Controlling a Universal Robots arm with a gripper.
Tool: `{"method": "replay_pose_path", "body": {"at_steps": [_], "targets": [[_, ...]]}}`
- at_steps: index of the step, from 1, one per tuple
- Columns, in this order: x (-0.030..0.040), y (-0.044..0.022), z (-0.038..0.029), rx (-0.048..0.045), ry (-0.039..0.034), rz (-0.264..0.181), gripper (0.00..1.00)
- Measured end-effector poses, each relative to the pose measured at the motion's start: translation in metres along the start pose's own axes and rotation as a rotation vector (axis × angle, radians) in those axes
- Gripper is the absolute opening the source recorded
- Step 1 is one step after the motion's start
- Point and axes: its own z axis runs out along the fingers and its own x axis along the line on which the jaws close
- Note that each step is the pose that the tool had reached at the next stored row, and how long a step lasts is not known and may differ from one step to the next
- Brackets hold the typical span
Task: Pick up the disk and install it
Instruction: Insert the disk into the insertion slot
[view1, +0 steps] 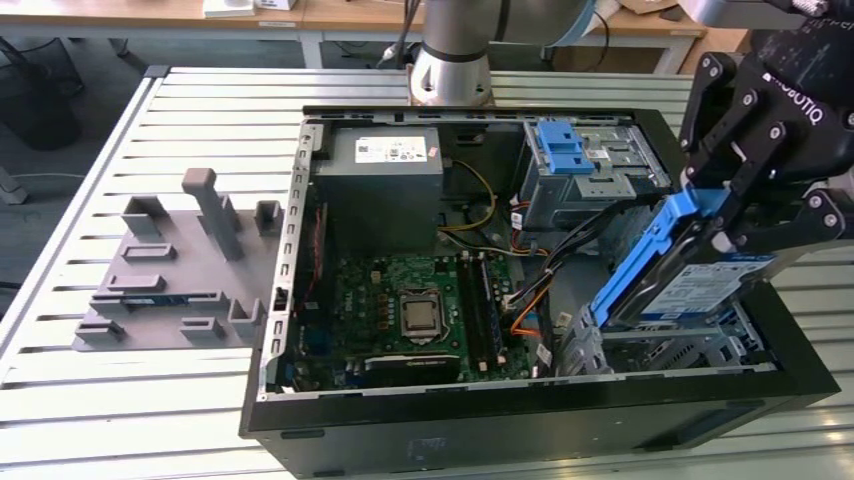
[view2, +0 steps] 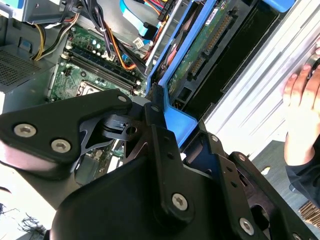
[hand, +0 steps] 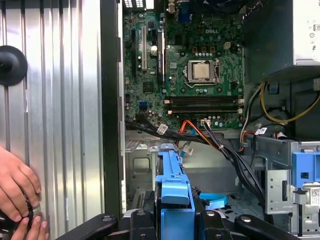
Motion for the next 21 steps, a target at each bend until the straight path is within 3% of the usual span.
{"method": "replay_pose_path", "body": {"at_steps": [21], "targets": [[0.0003,0.0,0.0111,0.0,0.0012,0.0,0.36]]}}
